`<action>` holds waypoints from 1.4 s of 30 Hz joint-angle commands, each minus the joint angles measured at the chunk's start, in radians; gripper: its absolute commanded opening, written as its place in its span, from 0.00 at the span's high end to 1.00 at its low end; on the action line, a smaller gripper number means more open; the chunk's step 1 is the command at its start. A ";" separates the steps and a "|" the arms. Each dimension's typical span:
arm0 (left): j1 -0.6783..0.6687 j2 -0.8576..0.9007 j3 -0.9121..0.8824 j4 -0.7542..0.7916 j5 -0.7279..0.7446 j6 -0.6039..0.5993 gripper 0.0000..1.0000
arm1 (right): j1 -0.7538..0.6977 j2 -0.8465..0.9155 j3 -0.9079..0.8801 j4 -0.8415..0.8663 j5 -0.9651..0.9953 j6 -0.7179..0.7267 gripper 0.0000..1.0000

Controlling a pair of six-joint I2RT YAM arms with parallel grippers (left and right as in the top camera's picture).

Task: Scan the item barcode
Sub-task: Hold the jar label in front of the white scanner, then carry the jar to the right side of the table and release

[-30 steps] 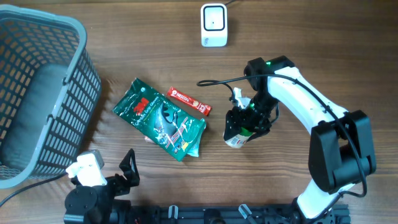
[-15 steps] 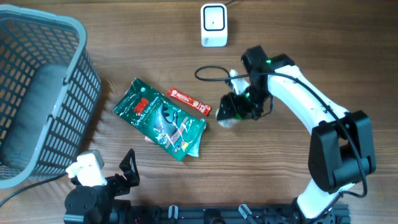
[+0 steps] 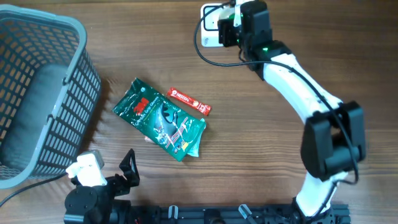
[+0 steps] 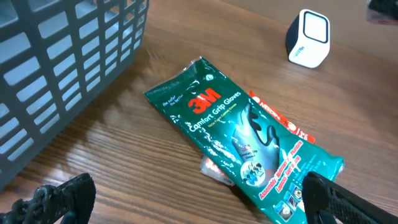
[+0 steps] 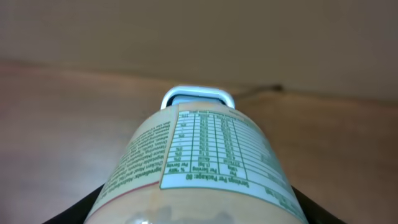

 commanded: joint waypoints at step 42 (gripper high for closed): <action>-0.005 -0.003 -0.005 0.002 -0.014 0.014 0.00 | -0.978 0.199 0.355 -0.611 -0.004 0.102 0.37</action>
